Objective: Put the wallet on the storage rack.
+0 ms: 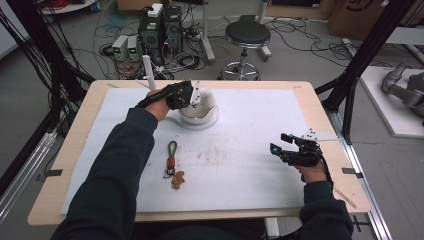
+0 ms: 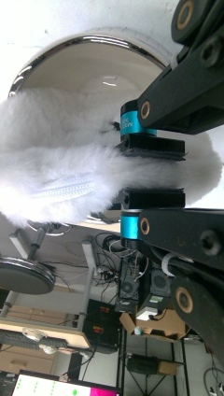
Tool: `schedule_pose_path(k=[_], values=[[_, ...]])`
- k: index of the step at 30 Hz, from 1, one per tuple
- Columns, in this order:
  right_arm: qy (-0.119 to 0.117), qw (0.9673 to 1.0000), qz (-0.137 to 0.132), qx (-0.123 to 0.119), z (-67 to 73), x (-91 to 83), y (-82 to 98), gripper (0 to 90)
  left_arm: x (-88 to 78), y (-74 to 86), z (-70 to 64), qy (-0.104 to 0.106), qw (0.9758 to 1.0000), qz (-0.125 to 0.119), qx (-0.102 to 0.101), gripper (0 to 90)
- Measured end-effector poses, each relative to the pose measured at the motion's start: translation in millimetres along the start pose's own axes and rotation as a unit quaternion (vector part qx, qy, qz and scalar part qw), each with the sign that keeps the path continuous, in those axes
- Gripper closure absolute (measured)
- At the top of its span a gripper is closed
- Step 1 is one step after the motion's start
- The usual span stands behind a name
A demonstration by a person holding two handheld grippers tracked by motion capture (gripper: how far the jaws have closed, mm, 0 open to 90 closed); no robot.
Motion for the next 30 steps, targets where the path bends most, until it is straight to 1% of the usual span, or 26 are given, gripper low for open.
schedule_pose_path(k=[5, 6, 8, 9, 10, 11, 12, 13, 15, 16, 17, 18, 19, 20, 21, 22, 24, 25, 26, 28, 29, 30], values=[[0.001, 1.0000, 0.000, 0.000, 0.0, -0.1, 0.0, 30.1, 0.4, 0.5, -4.2, 0.014, 0.9999, 0.001, 0.000, 78.3], [0.001, 1.0000, 0.000, 0.000, 0.0, 0.0, 0.0, 30.1, 0.4, 0.0, -5.6, 0.019, 0.9998, -0.003, -0.004, 78.3], [0.001, 1.0000, 0.000, -0.002, -0.2, 0.2, 0.0, 30.1, -1.1, 0.4, -8.5, 0.036, 0.9993, -0.007, -0.007, 78.3], [0.001, 1.0000, 0.000, -0.002, -0.2, 0.1, 0.0, 30.1, -2.9, 0.4, -9.5, 0.046, 0.9988, -0.011, -0.012, 78.2], [0.000, 1.0000, 0.000, -0.001, -0.1, -0.1, 0.1, 30.1, -5.2, 1.0, -9.3, 0.057, 0.9980, -0.015, -0.022, 78.2], [0.000, 1.0000, 0.000, 0.000, 0.0, -0.2, 0.2, 30.1, -7.5, 1.6, -8.2, 0.067, 0.9968, -0.022, -0.038, 78.1], [0.000, 1.0000, 0.000, 0.001, 0.0, -0.4, 0.2, 30.1, -10.4, 2.9, -6.6, 0.076, 0.9951, -0.026, -0.057, 77.6], [0.000, 1.0000, 0.000, 0.002, 0.0, -0.4, 0.2, 30.1, -12.6, 4.1, -4.7, 0.084, 0.9929, -0.035, -0.076, 77.0], [0.000, 1.0000, 0.000, 0.001, 0.1, -0.3, 0.2, 30.1, -16.8, 7.2, -4.8, 0.108, 0.9869, -0.047, -0.110, 75.7], [0.000, 1.0000, 0.000, -0.001, -0.1, 0.0, 0.1, 30.1, -17.6, 8.8, -4.1, 0.112, 0.9845, -0.052, -0.125, 74.0], [0.000, 1.0000, 0.000, -0.001, -0.1, 0.0, 0.1, 30.1, -17.6, 8.8, -4.1, 0.112, 0.9845, -0.052, -0.125, 70.9], [0.000, 1.0000, 0.001, -0.001, 0.0, 0.4, 0.3, 30.1, -16.6, 10.7, -2.8, 0.111, 0.9772, -0.057, -0.171, 62.8], [0.000, 1.0000, 0.001, -0.001, 0.0, 0.6, 0.2, 30.2, -15.2, 12.1, -3.1, 0.108, 0.9732, -0.057, -0.195, 55.6], [-0.001, 1.0000, 0.002, 0.001, 0.7, 0.7, 0.5, 30.2, -15.2, 12.1, -3.1, 0.108, 0.9732, -0.057, -0.195, 51.3], [-0.001, 1.0000, 0.002, 0.001, 0.9, 0.7, 0.5, 30.2, -12.8, 15.4, -5.7, 0.108, 0.9655, -0.061, -0.229, 48.2], [-0.002, 1.0000, 0.002, 0.001, 1.0, 0.8, 0.5, 30.1, -11.6, 17.0, -6.3, 0.107, 0.9611, -0.065, -0.246, 45.4], [-0.001, 1.0000, 0.002, 0.001, 1.2, 0.6, 0.7, 30.1, -10.7, 20.3, -5.8, 0.108, 0.9489, -0.072, -0.288, 42.7], [-0.001, 1.0000, 0.003, 0.000, 1.0, 0.5, 0.9, 30.1, -10.4, 22.1, -5.1, 0.107, 0.9433, -0.077, -0.305, 42.2], [-0.001, 1.0000, 0.003, 0.000, 0.9, 0.6, 1.0, 30.1, -9.7, 24.6, -5.2, 0.108, 0.9378, -0.075, -0.321, 40.7], [-0.001, 1.0000, 0.003, -0.001, 0.9, 0.7, 1.2, 30.1, -7.6, 32.7, -5.7, 0.106, 0.9302, -0.067, -0.345, 36.2], [-0.001, 1.0000, 0.003, -0.002, 0.7, 0.8, 1.5, 30.1, -6.2, 36.4, -6.1, 0.104, 0.9222, -0.068, -0.366, 34.5], [-0.002, 1.0000, 0.005, -0.001, 0.9, 1.0, 1.9, 30.1, -4.5, 41.5, -6.2, 0.105, 0.9154, -0.065, -0.383, 32.7]])
Point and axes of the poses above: each handheld gripper's, and its own axes: x roughly forward along the jaws, y roughly out of its underside, z roughly to its left, the point moved 9 cm from there along x, roughly forward along the jaws, and after that the axes turned 12 degrees about -y, right-handed, at the moved point
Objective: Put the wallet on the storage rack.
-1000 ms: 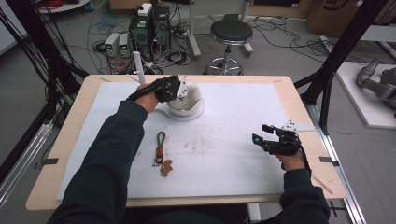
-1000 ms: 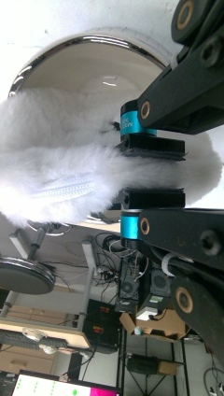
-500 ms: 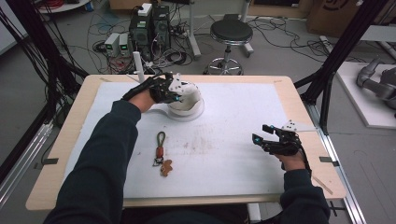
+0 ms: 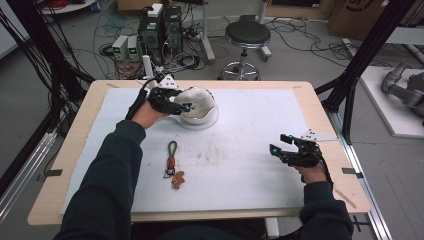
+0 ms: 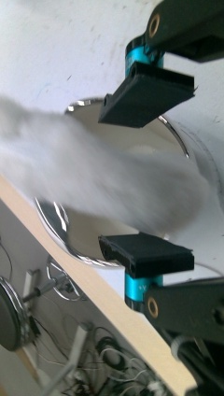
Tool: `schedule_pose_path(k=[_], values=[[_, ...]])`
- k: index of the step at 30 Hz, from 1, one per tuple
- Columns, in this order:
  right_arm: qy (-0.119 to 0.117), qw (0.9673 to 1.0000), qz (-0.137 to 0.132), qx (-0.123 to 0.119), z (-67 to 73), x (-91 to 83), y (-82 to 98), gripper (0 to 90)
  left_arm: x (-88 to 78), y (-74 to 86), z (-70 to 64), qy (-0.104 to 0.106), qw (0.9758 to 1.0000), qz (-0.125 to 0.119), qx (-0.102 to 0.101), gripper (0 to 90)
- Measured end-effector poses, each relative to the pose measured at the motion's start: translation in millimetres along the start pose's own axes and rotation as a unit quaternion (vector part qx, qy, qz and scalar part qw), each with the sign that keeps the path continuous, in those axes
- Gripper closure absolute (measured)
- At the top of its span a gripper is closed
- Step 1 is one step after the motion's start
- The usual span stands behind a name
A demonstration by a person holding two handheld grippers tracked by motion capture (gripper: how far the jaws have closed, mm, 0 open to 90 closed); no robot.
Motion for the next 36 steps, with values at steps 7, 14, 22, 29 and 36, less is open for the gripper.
schedule_pose_path(k=[7, 14, 22, 29, 36], values=[[0.000, 1.0000, 0.001, 0.001, 0.0, 0.7, 0.4, 30.1, -0.4, 9.5, 2.1, -0.006, 0.9996, -0.018, 0.020, 69.8], [-0.002, 1.0000, 0.003, 0.005, 0.1, 1.2, 1.7, 30.1, -13.3, -15.8, 3.9, -0.071, 0.9825, -0.044, 0.167, 74.7], [-0.002, 1.0000, 0.000, 0.005, -0.1, 0.2, 1.4, 30.1, -11.2, -21.1, 1.2, -0.077, 0.9713, -0.017, 0.225, 75.1], [-0.003, 1.0000, 0.002, 0.005, 0.8, 1.2, 1.9, 30.1, 13.1, -6.8, -5.0, -0.070, 0.9797, 0.005, 0.188, 74.9], [-0.004, 1.0000, 0.000, 0.007, -0.2, 0.0, 2.2, 30.1, 12.8, 0.3, -0.5, -0.046, 0.9949, -0.001, 0.089, 62.2]])
Point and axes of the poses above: each handheld gripper's, and its own axes: x roughly forward along the jaws, y roughly out of its underside, z roughly to its left, the point moved 9 cm from there along x, roughly forward along the jaws, and after that the axes turned 12 degrees about -y, right-handed, at the moved point
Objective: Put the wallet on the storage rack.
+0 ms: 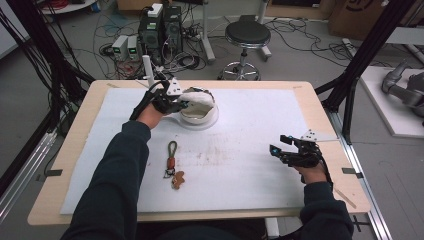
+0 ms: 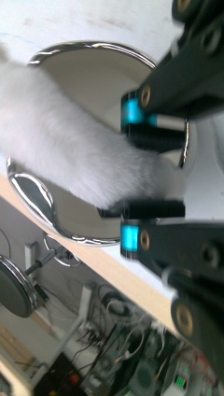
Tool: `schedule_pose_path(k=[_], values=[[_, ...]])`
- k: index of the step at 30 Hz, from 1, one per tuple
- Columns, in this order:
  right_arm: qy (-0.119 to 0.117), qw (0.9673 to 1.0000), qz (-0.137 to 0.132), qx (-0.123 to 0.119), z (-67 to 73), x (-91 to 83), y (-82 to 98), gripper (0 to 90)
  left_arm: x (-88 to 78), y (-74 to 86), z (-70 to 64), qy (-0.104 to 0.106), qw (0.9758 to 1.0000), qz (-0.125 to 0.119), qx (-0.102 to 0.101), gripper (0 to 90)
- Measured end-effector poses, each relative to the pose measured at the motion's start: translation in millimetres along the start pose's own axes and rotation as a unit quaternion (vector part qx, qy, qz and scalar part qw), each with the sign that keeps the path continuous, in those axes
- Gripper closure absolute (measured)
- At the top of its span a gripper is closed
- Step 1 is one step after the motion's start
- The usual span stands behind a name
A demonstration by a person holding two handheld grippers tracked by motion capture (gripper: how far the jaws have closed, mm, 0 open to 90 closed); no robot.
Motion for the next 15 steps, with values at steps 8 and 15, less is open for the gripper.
schedule_pose_path(k=[8, 15], values=[[0.004, 1.0000, -0.006, 0.000, -0.2, -3.3, -1.3, 30.1, -31.8, 6.2, 6.1, 0.026, 0.9884, -0.043, -0.143, 39.7], [0.023, 0.9997, -0.004, -0.007, -2.8, -5.7, -3.0, 27.0, -75.7, 22.7, 2.5, 0.020, 0.9703, -0.099, -0.220, 32.2]])
Point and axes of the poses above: each handheld gripper's, and its own axes: x roughly forward along the jaws, y roughly out of its underside, z roughly to its left, the point moved 9 cm from there along x, roughly forward along the jaws, and after that the axes turned 12 degrees about -y, right-handed, at the moved point
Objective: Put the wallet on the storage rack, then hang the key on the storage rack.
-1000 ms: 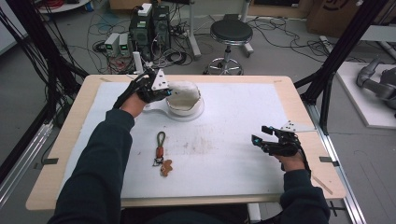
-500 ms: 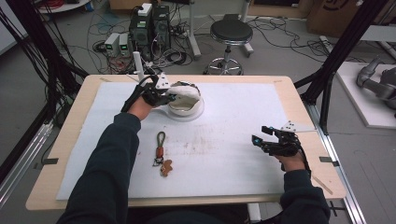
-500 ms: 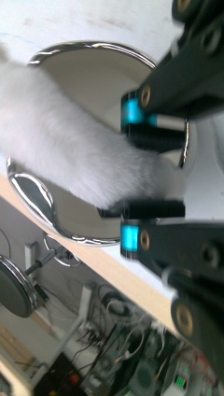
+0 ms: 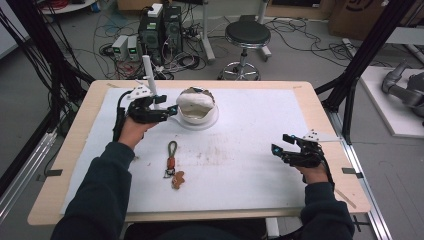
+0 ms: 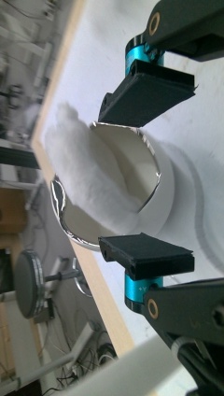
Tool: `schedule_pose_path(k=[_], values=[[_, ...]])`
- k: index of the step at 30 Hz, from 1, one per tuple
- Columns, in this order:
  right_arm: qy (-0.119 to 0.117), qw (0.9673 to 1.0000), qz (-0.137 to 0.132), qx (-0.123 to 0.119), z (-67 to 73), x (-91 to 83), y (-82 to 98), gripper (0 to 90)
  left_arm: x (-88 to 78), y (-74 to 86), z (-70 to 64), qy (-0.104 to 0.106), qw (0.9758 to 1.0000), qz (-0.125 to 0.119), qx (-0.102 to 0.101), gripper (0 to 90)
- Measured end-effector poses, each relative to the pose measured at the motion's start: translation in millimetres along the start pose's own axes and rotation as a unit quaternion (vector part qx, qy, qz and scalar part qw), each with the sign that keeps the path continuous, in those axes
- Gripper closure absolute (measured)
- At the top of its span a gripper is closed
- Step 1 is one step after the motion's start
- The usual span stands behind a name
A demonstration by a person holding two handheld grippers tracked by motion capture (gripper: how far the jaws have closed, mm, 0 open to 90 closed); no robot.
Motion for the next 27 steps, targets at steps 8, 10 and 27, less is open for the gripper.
schedule_pose_path(k=[8, 10, 27], values=[[0.055, 0.9984, 0.007, -0.009, -8.5, -3.3, -3.6, 21.8, -35.9, 27.9, 12.1, -0.054, 0.9978, -0.033, -0.022, 19.0], [0.063, 0.9979, 0.008, -0.009, -9.2, -3.5, -4.1, 21.6, -42.7, 34.0, 12.9, -0.061, 0.9973, -0.036, -0.022, 19.1], [0.080, 0.9968, -0.002, -0.004, -11.6, -8.6, -5.6, 21.5, -57.3, 53.0, 9.6, -0.089, 0.9959, -0.009, -0.010, 19.1]])
Point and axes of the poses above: each handheld gripper's, and its own axes: x roughly forward along the jaws, y roughly out of its underside, z roughly to its left, the point moved 9 cm from there along x, roughly forward along the jaws, and after that the axes turned 12 degrees about -y, right-handed, at the moved point
